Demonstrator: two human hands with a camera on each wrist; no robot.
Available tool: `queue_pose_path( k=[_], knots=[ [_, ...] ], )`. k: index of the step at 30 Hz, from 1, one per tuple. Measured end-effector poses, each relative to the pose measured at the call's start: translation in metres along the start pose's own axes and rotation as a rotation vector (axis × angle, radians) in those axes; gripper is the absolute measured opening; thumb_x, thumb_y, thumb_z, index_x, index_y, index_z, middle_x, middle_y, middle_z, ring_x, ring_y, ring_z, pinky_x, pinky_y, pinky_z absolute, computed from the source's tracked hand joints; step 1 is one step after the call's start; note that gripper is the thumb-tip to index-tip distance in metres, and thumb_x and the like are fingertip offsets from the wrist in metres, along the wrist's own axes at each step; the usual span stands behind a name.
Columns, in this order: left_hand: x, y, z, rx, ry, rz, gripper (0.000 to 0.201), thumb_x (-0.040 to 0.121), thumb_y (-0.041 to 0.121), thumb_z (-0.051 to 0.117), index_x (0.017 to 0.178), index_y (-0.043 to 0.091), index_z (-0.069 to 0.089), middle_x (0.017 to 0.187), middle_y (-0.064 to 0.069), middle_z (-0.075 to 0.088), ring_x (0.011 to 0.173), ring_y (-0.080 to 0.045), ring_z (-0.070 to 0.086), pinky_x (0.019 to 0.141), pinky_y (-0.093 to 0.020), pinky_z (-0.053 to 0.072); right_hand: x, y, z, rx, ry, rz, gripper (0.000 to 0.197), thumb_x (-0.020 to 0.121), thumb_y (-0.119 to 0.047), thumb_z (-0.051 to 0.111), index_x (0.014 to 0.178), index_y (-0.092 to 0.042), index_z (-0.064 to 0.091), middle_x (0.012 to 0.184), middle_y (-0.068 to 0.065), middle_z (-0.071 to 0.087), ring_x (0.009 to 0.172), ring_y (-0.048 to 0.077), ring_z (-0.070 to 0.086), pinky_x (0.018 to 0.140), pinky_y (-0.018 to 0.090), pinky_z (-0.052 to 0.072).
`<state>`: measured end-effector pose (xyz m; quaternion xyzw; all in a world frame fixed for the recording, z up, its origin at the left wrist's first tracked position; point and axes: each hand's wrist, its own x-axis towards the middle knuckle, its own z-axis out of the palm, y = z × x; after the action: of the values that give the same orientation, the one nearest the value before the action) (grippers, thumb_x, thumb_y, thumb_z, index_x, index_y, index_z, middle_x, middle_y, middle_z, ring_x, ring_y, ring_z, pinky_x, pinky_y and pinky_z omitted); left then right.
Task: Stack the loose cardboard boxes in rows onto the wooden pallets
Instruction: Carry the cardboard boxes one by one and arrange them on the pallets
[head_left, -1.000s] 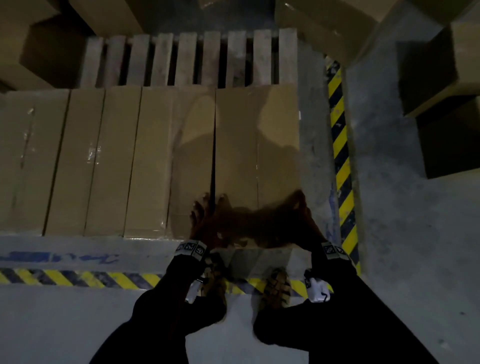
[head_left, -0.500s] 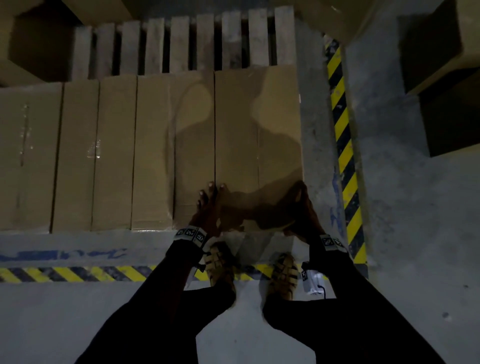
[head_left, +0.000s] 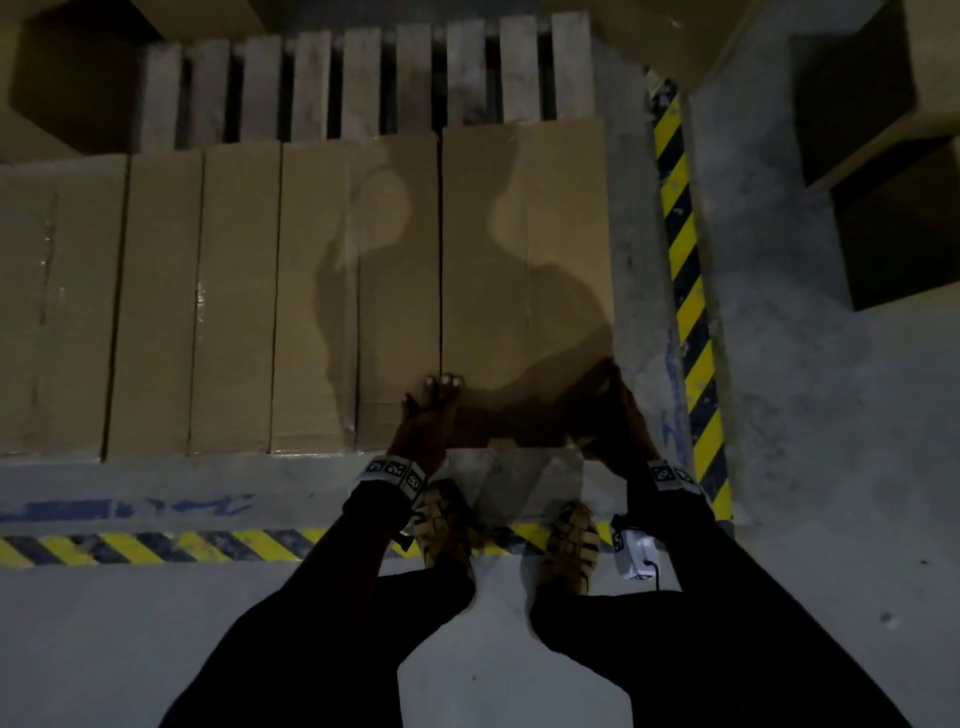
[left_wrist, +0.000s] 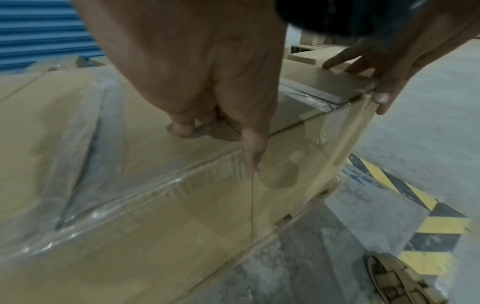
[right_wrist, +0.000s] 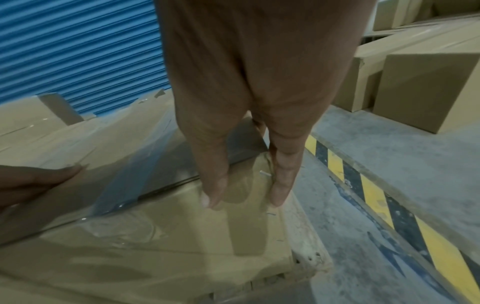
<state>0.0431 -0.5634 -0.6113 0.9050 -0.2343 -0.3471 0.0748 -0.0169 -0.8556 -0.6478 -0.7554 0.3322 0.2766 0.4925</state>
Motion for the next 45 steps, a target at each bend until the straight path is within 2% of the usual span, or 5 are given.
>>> queue_pose_path(
  k=[12, 18, 24, 32, 45],
  knots=[
    [0.008, -0.007, 0.015, 0.123, 0.098, 0.226, 0.06, 0.073, 0.001, 0.027, 0.124, -0.012, 0.056, 0.122, -0.032, 0.06, 0.108, -0.051, 0.06, 0.084, -0.065, 0.048, -0.012, -0.003, -0.005, -0.226, 0.025, -0.073, 0.093, 0.086, -0.035, 0.069, 0.153, -0.046, 0.005, 0.151, 0.002, 0.037, 0.112, 0.035, 0.057, 0.078, 0.049, 0.057],
    [-0.005, 0.014, 0.005, 0.058, -0.033, 0.04, 0.074, 0.093, -0.005, 0.042, 0.15, 0.001, -0.004, 0.159, -0.018, -0.006, 0.148, -0.04, -0.002, 0.114, -0.035, -0.017, -0.014, -0.014, -0.011, -0.472, -0.03, -0.164, 0.079, 0.093, -0.023, 0.063, 0.155, -0.032, 0.015, 0.152, 0.011, 0.036, 0.107, 0.027, 0.057, 0.068, 0.038, 0.06],
    [-0.024, 0.037, -0.035, -0.014, -0.167, -0.079, 0.058, 0.098, 0.012, 0.048, 0.152, 0.019, 0.029, 0.143, -0.015, 0.047, 0.127, -0.037, 0.049, 0.102, -0.046, 0.043, -0.07, -0.042, -0.011, -0.462, 0.108, -0.211, 0.086, 0.096, -0.013, 0.059, 0.157, -0.015, -0.001, 0.162, 0.015, 0.009, 0.135, 0.039, 0.036, 0.102, 0.049, 0.043],
    [-0.153, 0.131, -0.133, -0.29, 0.262, 0.007, 0.045, 0.098, 0.043, 0.031, 0.118, 0.018, 0.062, 0.091, -0.01, 0.071, 0.078, -0.036, 0.068, 0.062, -0.039, 0.052, -0.241, -0.108, -0.046, -0.217, 0.253, -0.356, 0.078, 0.101, -0.033, 0.054, 0.157, -0.023, 0.002, 0.164, -0.002, 0.007, 0.148, 0.02, 0.021, 0.112, 0.045, 0.036],
    [-0.257, 0.272, -0.312, -0.406, 0.536, 0.491, 0.072, 0.096, 0.06, 0.04, 0.151, 0.015, 0.028, 0.154, -0.007, 0.03, 0.143, -0.022, 0.029, 0.113, -0.034, 0.032, -0.444, -0.198, -0.183, 0.074, 0.606, -0.581, 0.071, 0.098, -0.037, 0.056, 0.155, -0.02, 0.017, 0.156, -0.009, 0.023, 0.132, 0.017, 0.045, 0.094, 0.021, 0.049]
  ],
)
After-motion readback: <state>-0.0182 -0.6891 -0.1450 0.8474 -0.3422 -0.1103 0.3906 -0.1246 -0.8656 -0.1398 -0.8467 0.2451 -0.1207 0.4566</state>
